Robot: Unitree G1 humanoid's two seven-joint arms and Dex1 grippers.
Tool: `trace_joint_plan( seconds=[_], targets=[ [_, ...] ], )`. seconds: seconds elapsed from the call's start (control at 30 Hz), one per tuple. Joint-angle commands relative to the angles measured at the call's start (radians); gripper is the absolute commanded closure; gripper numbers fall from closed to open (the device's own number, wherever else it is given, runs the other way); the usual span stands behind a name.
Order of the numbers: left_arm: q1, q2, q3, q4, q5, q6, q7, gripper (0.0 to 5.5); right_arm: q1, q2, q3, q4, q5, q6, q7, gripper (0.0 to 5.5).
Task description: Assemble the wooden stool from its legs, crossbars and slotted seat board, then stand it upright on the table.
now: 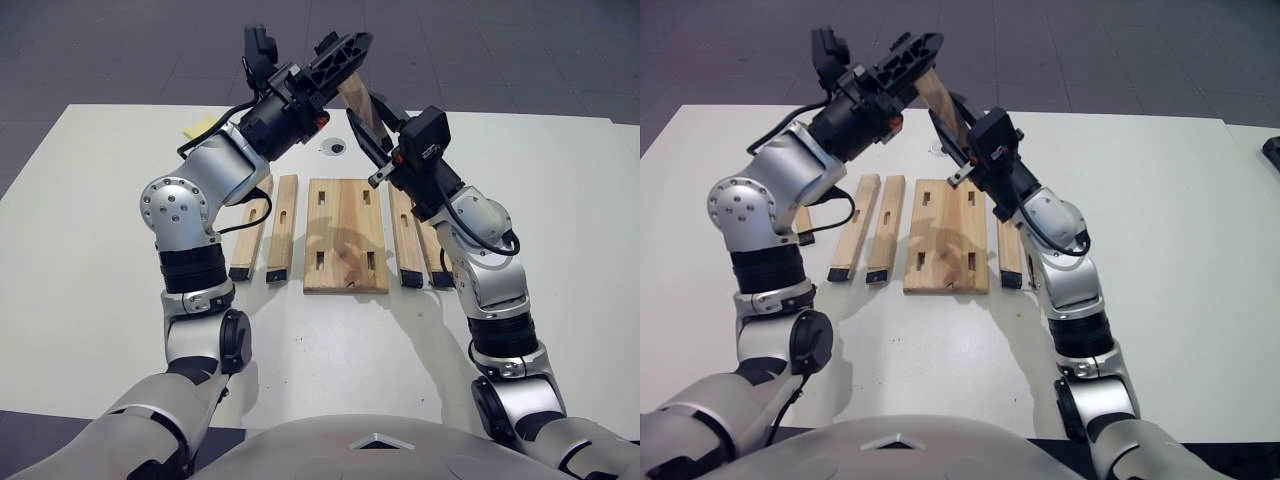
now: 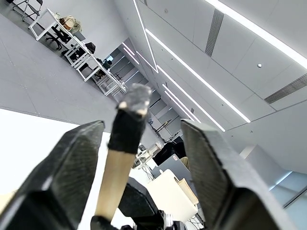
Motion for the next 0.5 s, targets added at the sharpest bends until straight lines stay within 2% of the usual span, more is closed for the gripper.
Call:
trace_joint_plan(
  seconds=[0.03,0.23,0.4,0.5],
  targets=[
    [0.021,-0.007,0.000,-0.014,-0.006,-0.017,-0.022,3.41,0.002,-0.005,-0.008,-0.001,0.003,0.020,0.007,4.20],
    [0.034,-0.005,-0.010,-0.024,0.000,-0.032,-0.060,4.40,-0.005,-0.005,-0.012,0.008,0.005,0.025,0.011,4.20],
    [0.038,0.002,-0.037,-0.029,0.054,-0.054,-0.088,4.86,-0.006,-0.003,-0.013,0.015,0.001,0.025,0.012,4.20],
    [0.042,0.009,-0.060,-0.031,0.134,-0.100,-0.122,4.94,-0.008,-0.007,-0.012,0.025,-0.011,0.029,0.006,4.20]
  ],
)
